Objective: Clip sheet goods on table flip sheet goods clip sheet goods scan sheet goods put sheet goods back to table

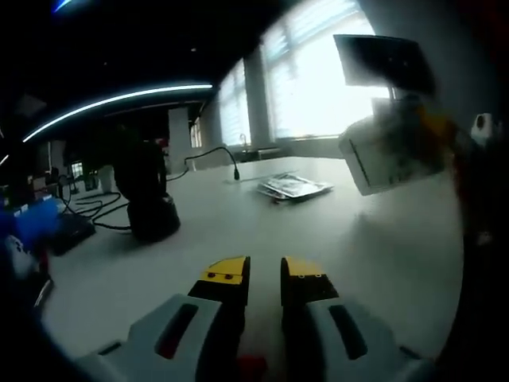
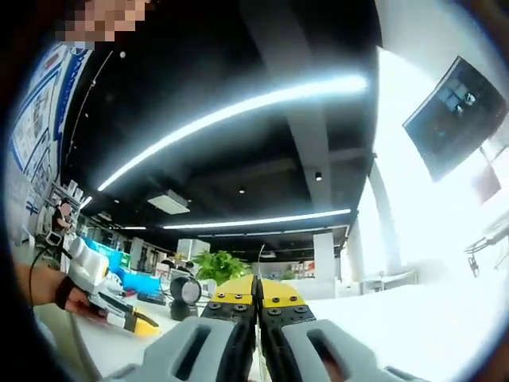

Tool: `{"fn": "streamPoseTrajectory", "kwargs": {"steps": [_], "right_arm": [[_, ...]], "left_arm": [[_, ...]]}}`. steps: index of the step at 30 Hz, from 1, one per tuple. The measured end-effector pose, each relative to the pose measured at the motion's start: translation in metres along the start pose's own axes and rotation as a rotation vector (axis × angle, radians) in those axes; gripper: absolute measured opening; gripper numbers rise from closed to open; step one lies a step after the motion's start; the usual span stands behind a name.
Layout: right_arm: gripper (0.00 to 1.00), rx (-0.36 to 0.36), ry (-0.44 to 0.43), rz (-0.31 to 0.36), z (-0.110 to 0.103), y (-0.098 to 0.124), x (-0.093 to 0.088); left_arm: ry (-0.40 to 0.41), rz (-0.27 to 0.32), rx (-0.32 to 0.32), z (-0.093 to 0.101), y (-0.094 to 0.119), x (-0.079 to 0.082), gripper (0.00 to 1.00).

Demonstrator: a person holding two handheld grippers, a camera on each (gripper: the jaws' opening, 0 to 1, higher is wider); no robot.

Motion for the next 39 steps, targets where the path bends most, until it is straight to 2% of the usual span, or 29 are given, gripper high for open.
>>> {"fn": "streamPoseTrajectory", "kwargs": {"steps": [19, 29, 35, 39], "right_arm": [[0.00, -0.109, -0.065, -0.022, 0.019, 0.009, -0.008], [0.00, -0.236, -0.100, -0.018, 0.039, 0.021, -0.013], [0.00, -0.283, -0.078, -0.024, 0.047, 0.026, -0.013], [0.00, -0.295, -0.014, -0.045, 0.048, 0.029, -0.014]], "left_arm": [[-0.003, 0.000, 0.004, 0.000, 0.000, 0.000, 0.08], [-0.004, -0.001, 0.006, 0.000, 0.000, 0.000, 0.08], [-0.005, -0.001, 0.007, 0.001, 0.000, 0.000, 0.08], [-0.005, -0.001, 0.007, 0.001, 0.000, 0.000, 0.08]]}}
Point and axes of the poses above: the point that each gripper's makers call its tool centre point, and the gripper's own axes: y roughly backward along the fingers, z roughly to its right, x roughly out of its top, the point moved 10 cm from there along y, roughly backward along the fingers
